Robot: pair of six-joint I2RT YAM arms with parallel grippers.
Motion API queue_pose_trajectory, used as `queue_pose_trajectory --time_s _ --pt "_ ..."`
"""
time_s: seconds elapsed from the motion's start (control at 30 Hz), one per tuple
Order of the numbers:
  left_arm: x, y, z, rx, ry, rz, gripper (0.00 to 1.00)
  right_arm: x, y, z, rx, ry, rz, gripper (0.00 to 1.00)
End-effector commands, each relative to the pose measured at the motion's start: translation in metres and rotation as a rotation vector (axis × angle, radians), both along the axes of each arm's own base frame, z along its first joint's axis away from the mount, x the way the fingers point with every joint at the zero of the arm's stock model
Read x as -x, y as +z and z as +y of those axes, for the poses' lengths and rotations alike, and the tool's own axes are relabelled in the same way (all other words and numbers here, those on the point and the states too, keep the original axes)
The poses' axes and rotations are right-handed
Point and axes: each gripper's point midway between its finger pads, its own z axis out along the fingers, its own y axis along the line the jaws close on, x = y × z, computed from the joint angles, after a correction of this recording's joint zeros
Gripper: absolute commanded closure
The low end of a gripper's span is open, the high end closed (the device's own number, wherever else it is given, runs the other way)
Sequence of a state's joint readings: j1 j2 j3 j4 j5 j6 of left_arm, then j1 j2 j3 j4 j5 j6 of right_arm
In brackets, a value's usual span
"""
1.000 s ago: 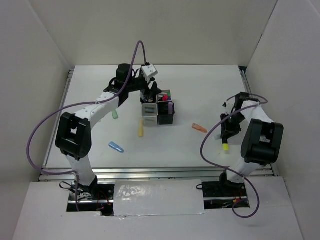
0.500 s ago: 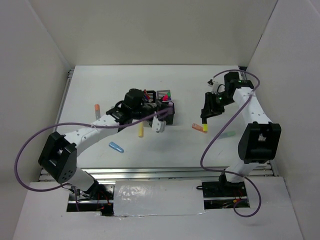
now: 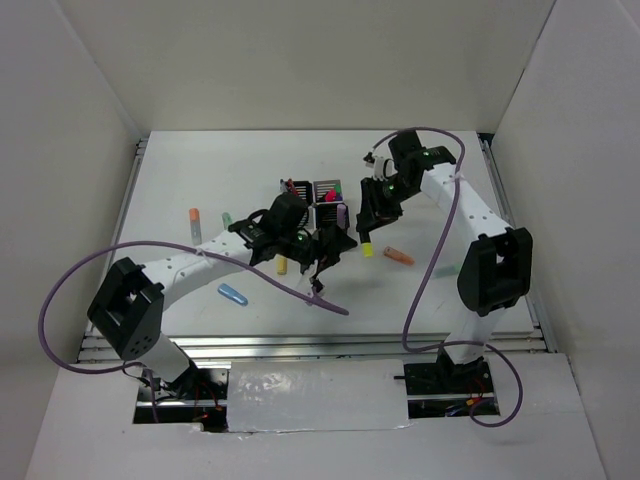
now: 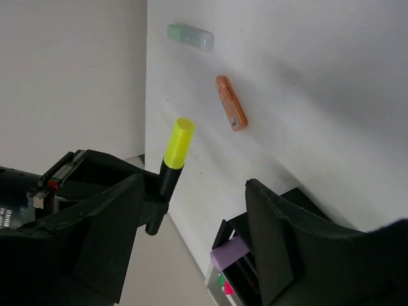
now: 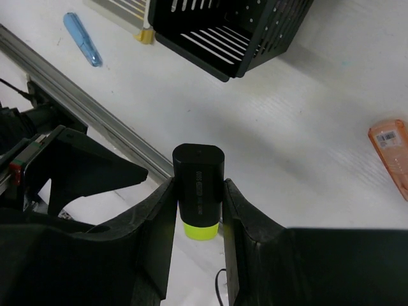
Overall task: Sort the stationery into containers
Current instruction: Pick up the pen from the corner of the board, then place the pen in the storage box.
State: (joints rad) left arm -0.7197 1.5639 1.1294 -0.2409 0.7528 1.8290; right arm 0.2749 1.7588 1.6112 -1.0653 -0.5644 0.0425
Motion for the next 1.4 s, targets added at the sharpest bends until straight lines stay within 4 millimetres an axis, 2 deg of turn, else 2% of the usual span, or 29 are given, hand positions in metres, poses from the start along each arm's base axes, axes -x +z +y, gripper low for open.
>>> queue_pose_trajectory --time_s 0.0,0.17,0.37,0.63,0.73,0.93,1.13,1.17,1.2,1.23,1.3,1.33,1.37 --pt "0.005 -0.001 -0.01 0.015 -0.076 -0.121 0.24 -0.012 0.008 0.003 -0.01 -0.052 -0.008 1.0" --pt "0.007 -0.002 -0.022 0.027 -0.044 -0.164 0.28 -0.01 0.005 0.001 0.009 -0.09 0.011 1.0" --pt "0.008 -0.014 -0.033 0.019 -0.04 -0.201 0.3 -0.003 0.008 0.003 -0.007 -0.1 0.035 1.0" --pt "-0.003 -0.009 -0.055 0.048 0.004 -0.235 0.34 0.005 0.006 0.004 0.003 -0.084 0.033 1.0" --pt "-0.008 -0.012 -0.058 0.037 0.017 -0.232 0.4 0.008 0.008 0.007 0.006 -0.066 0.026 1.0" --pt "-0.013 -0.016 -0.06 0.034 0.03 -0.226 0.62 0.012 0.007 0.01 -0.009 -0.03 0.03 1.0" --pt "-0.013 -0.016 -0.057 0.034 0.044 -0.218 0.76 0.023 0.001 0.012 0.0 0.017 0.046 0.98" --pt "-0.013 -0.016 -0.057 0.035 0.045 -0.214 0.79 0.025 0.002 0.013 -0.015 0.031 0.054 0.86" --pt "-0.009 -0.015 -0.057 0.046 0.03 -0.209 0.82 0.024 0.004 0.013 -0.019 0.063 0.033 0.7" --pt "-0.008 -0.011 -0.056 0.056 0.024 -0.207 0.88 0.024 0.005 0.014 -0.021 0.074 0.029 0.34" --pt "-0.003 -0.006 -0.054 0.08 0.004 -0.191 0.94 0.016 0.011 0.013 -0.012 0.074 -0.011 0.14" --pt "0.009 0.001 -0.055 0.107 -0.041 -0.168 1.0 0.012 0.015 0.01 -0.014 0.063 -0.022 0.05" --pt "0.013 0.004 -0.054 0.12 -0.058 -0.154 1.0 0.006 0.019 0.008 -0.021 0.054 -0.045 0.03"
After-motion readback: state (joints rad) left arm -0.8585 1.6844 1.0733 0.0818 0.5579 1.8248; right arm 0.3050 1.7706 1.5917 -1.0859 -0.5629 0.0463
